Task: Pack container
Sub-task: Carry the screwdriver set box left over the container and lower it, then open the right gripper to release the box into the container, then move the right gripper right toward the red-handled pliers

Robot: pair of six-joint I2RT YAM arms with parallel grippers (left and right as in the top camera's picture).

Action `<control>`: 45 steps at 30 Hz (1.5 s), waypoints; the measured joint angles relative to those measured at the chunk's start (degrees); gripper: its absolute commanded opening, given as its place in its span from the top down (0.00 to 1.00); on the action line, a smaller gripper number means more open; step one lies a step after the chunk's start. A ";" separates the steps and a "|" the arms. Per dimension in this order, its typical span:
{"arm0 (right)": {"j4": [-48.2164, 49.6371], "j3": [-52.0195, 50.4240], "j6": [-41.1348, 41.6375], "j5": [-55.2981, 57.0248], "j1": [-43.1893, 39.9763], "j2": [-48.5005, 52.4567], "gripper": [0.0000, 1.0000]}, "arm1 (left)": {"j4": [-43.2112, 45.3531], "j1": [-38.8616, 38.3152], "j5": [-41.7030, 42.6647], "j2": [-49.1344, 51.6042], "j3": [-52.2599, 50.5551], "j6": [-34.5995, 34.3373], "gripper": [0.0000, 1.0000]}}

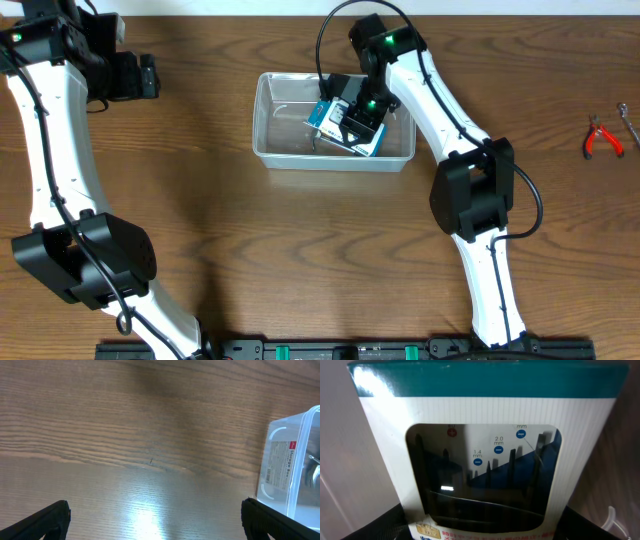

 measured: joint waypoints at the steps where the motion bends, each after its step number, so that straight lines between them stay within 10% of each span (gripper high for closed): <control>1: 0.11 -0.11 -0.02 0.00 0.00 0.00 0.18 | 0.00 0.00 0.00 0.00 0.00 0.00 0.02; 5: 1.01 -0.15 -0.04 -0.20 0.00 0.00 0.01 | 0.00 0.00 0.00 0.00 0.00 0.00 0.02; 21: -4.94 11.54 4.13 1.73 -0.02 -0.02 0.01 | 0.00 0.00 0.00 -0.02 0.00 0.00 0.02; 45: -19.23 28.06 40.37 19.61 -20.11 -17.90 0.01 | 0.00 0.00 0.00 0.00 0.00 0.00 0.02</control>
